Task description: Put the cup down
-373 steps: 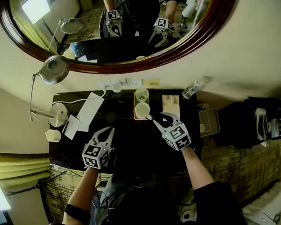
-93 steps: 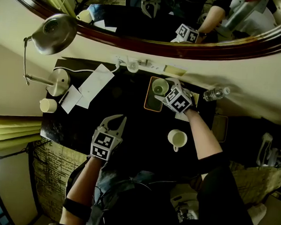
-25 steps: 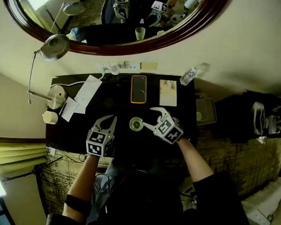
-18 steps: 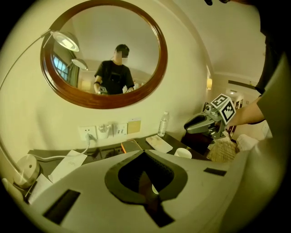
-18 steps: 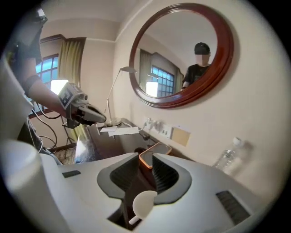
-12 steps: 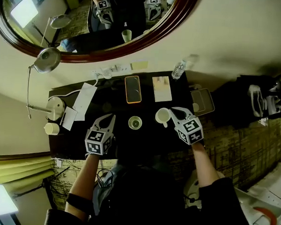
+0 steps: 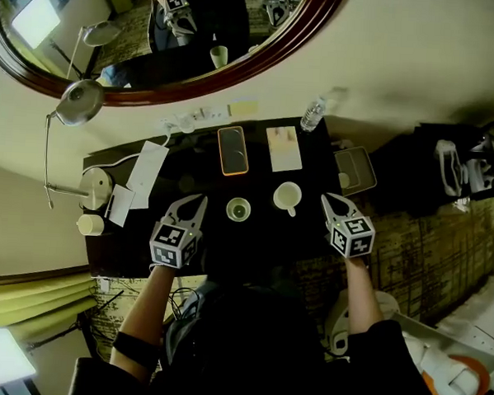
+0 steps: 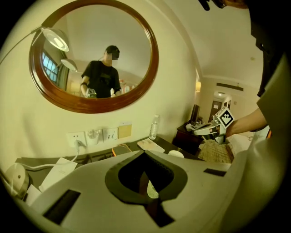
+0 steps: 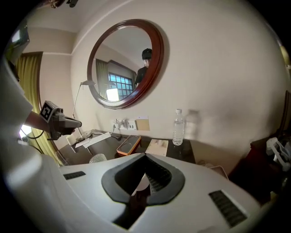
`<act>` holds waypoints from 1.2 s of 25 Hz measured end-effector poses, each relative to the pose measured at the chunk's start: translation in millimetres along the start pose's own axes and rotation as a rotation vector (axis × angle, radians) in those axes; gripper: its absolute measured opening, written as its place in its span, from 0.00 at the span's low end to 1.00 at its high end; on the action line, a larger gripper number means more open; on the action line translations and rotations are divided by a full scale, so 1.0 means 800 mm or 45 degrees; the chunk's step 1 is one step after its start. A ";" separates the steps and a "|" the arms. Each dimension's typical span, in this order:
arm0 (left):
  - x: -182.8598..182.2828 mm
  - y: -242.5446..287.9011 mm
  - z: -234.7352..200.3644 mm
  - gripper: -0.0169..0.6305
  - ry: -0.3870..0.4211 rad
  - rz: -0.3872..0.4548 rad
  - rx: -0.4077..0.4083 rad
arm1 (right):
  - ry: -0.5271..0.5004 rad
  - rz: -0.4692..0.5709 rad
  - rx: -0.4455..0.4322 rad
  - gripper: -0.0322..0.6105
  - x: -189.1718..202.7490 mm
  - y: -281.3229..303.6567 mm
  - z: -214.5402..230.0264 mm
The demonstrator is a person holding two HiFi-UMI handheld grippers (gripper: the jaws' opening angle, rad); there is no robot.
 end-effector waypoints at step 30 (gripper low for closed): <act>0.060 0.022 0.058 0.54 0.011 -0.128 0.303 | 0.020 -0.080 -0.010 0.07 0.048 -0.026 0.003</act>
Point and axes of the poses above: the fingertips, and each gripper's own axes: y forward along the fingers, z to its right, x out of its underside, the point moved 1 cm from there along -y, backward along the fingers, and after that the axes turned 11 degrees about z, right-handed, at the moved point
